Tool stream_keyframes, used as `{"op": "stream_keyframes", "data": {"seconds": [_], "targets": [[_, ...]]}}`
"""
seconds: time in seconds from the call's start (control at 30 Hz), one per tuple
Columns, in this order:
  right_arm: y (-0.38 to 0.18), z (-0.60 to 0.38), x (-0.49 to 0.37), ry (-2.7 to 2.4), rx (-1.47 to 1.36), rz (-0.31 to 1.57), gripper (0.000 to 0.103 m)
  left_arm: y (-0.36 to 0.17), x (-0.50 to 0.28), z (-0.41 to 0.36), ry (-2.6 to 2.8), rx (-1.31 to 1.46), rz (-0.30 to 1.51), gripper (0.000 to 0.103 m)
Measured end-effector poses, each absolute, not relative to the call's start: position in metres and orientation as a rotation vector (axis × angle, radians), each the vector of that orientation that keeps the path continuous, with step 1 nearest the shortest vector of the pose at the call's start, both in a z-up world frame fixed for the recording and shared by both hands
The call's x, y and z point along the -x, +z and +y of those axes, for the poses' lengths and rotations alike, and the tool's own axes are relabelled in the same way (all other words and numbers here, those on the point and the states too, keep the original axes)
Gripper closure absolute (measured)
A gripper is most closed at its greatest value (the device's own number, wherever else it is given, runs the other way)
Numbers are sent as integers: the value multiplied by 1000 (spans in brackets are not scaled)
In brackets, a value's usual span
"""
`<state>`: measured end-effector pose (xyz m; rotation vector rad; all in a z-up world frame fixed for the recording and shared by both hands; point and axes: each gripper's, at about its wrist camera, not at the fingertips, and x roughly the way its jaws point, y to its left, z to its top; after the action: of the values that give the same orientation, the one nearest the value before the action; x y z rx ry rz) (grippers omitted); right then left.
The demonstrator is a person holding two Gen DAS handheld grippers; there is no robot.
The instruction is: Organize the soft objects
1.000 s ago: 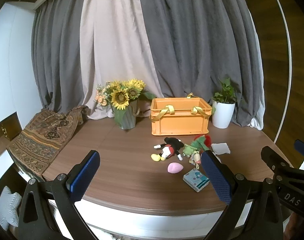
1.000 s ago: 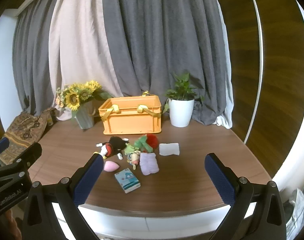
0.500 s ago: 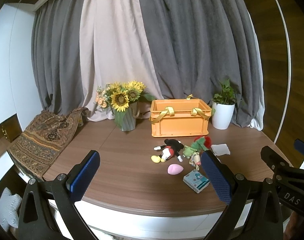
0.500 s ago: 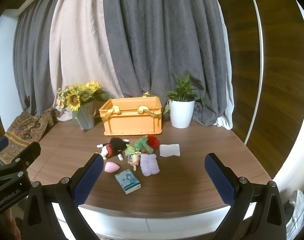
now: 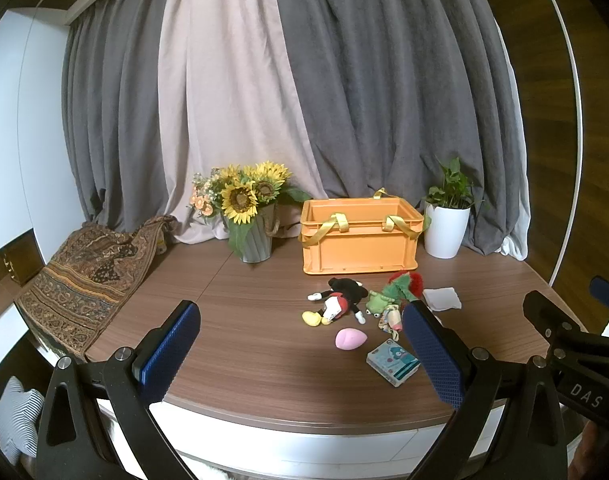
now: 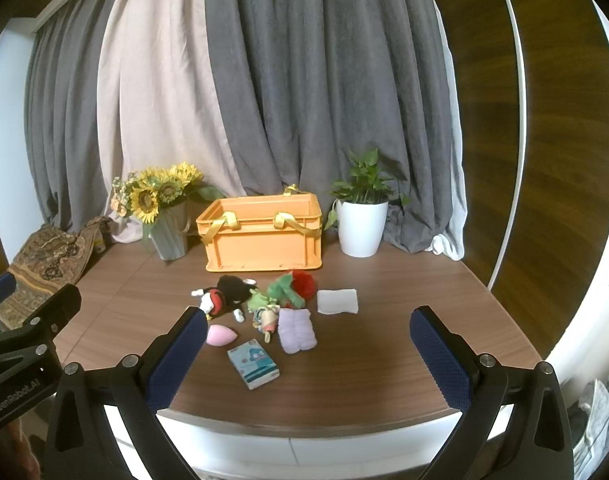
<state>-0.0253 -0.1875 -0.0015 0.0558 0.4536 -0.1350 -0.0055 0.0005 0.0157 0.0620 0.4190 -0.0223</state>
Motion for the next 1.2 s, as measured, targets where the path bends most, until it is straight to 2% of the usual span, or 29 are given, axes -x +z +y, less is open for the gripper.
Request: {"op": "stream_keyframes", "data": {"seconds": [1.2], "targets": [[-13,-183,15,-128,-55,471,0,0,-13,-7,-61,-83,440,0]]}}
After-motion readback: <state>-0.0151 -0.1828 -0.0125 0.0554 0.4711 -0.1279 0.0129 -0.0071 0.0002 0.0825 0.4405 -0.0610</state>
